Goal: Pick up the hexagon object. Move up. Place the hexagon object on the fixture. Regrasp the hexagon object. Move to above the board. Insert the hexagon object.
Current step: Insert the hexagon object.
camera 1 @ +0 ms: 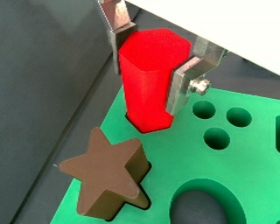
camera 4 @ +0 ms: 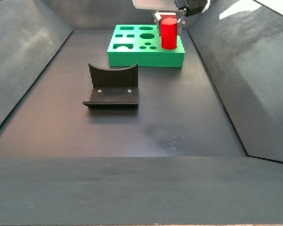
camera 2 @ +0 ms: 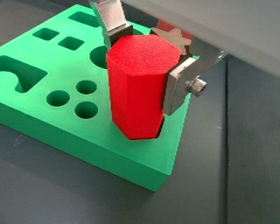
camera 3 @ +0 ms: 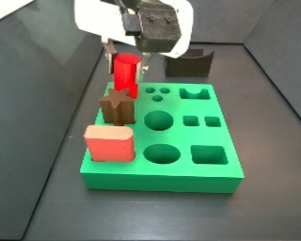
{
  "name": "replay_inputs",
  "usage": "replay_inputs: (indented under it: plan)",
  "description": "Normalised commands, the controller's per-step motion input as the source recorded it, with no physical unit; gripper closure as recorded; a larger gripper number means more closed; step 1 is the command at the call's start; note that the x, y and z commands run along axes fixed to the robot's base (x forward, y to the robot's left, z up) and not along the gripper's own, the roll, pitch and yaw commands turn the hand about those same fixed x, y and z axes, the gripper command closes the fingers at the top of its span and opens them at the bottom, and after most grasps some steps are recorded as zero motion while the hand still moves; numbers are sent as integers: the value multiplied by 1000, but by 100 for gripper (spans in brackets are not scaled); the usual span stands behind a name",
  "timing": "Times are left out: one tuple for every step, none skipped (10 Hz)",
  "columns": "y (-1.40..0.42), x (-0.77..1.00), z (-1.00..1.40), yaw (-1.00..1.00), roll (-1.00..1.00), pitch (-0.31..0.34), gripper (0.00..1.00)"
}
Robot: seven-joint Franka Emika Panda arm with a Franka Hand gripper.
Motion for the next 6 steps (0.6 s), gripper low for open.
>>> replay_inputs:
  plan:
    - [74,-174,-706,-20,-227,-91,100]
    - [-51,0,0,0,7,0,100]
    - [-111,-509,-677,0,100,-300,100]
    - [-80,-406,-674,0,34,-310,100]
    - [-117,-157,-466,0,0,-226,100]
    - [0,0,0,0,0,0,100]
